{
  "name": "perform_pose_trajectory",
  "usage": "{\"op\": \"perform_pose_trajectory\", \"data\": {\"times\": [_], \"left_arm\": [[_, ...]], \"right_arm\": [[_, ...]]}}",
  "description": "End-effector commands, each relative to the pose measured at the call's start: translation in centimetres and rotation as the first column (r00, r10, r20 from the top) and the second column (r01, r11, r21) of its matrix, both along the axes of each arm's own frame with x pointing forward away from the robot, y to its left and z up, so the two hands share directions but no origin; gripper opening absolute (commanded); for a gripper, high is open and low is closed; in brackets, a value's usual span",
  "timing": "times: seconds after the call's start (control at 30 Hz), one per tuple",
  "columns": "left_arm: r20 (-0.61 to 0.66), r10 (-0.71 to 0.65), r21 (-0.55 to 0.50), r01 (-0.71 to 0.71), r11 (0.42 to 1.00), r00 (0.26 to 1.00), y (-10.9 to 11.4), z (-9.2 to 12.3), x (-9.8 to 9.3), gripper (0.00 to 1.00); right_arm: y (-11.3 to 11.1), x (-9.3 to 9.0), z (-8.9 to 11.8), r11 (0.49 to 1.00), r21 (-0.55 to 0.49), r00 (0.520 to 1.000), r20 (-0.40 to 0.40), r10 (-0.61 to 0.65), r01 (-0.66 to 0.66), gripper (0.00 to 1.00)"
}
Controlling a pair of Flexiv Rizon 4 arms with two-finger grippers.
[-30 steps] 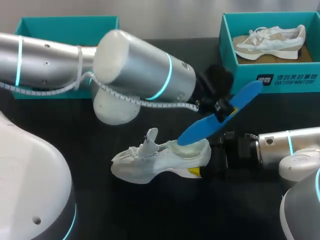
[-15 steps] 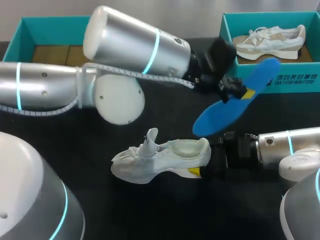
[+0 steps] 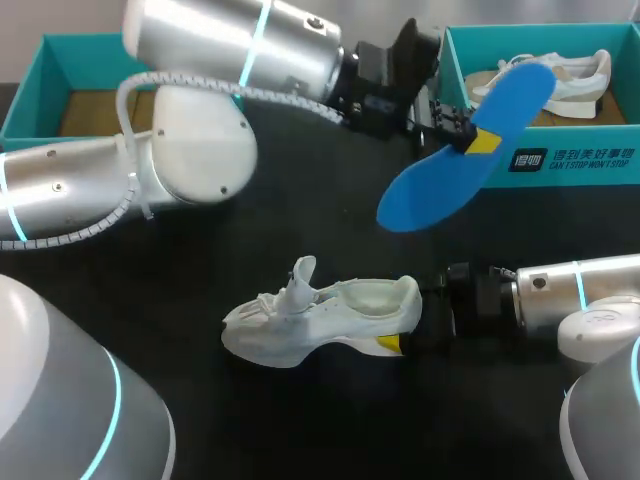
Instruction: Take the shoe out of the shoebox, open the shoe tongue, remove and reinsert the insole, then place the shoe into the shoebox
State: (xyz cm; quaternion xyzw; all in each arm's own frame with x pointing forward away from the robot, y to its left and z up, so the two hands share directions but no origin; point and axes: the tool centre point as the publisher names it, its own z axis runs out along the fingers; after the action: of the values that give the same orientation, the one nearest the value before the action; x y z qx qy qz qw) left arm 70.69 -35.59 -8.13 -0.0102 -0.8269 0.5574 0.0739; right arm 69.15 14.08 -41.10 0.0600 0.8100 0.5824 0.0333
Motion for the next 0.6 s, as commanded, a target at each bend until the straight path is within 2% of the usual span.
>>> {"op": "perform_pose_trajectory", "data": {"times": [0.03,0.3,0.5,0.6], "left_arm": [[-0.02,-0.056,-0.006,0.056,0.998,0.998,0.6,0.1,0.2,0.0],[-0.02,-0.056,-0.006,0.056,0.998,0.998,0.6,0.1,0.2,0.0],[0.054,-0.054,-0.094,0.059,0.994,0.997,2.5,3.5,-3.2,0.0],[0.064,-0.03,-0.147,0.039,0.988,0.998,3.7,5.0,-3.9,0.0]], "right_arm": [[0.0,-0.1,0.1,1.0,-0.004,1.0,-0.001,-0.001,0.001,0.0],[0.0,-0.1,0.1,1.0,-0.004,1.0,-0.001,-0.001,0.001,0.0],[0.0,-0.1,0.1,1.0,-0.004,1.0,-0.001,-0.001,0.001,0.0],[0.0,-0.1,0.1,1.0,-0.004,1.0,-0.001,-0.001,0.001,0.0]]}}
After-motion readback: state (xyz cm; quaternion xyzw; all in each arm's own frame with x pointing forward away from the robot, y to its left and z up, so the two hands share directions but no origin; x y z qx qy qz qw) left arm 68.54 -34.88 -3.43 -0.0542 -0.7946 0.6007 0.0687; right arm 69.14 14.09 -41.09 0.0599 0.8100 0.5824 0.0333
